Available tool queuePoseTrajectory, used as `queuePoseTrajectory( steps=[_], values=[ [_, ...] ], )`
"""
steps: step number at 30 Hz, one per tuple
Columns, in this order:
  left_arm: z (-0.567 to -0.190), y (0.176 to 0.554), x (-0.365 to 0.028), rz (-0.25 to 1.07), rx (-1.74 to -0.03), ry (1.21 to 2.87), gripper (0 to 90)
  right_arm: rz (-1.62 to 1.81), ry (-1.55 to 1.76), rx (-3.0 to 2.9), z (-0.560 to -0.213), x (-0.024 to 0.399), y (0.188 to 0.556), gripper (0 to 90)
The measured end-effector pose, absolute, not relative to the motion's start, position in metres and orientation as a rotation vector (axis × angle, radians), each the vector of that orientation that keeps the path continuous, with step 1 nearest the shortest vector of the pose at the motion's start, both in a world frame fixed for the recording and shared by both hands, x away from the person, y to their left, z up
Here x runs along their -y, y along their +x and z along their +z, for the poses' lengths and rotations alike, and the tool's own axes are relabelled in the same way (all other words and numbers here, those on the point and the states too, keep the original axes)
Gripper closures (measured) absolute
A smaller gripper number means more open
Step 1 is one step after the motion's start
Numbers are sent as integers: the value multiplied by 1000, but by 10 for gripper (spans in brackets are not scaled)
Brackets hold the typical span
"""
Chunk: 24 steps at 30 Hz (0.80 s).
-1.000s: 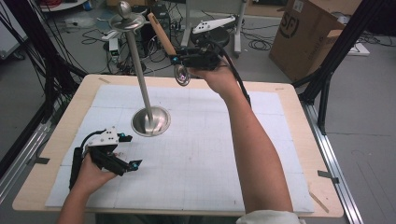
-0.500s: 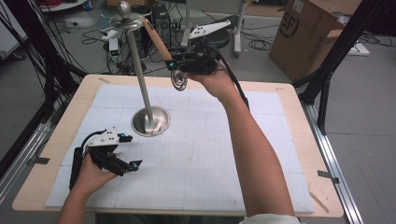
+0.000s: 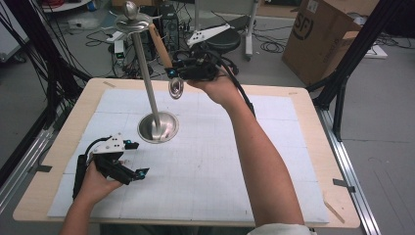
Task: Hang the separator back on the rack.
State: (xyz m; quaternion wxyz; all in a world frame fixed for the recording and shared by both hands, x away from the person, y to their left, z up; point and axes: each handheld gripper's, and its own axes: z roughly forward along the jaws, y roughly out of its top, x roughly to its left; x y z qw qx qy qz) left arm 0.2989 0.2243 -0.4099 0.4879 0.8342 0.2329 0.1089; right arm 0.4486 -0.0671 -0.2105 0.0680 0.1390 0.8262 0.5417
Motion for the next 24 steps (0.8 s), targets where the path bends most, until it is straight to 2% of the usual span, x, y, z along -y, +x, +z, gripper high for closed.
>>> queuePoseTrajectory(
  steps=[6, 13, 24],
  values=[
    [-410, 299, -224, 263, -568, 2027, 17, 1613, 415, -2485, -211, 65, 448, 681],
    [-410, 298, -224, 262, -560, 2034, 17, 1581, 423, -2462, -209, 73, 444, 541],
    [-411, 298, -222, 257, -562, 2038, 17, 1544, 396, -2444, -209, 107, 421, 448]
  ],
)
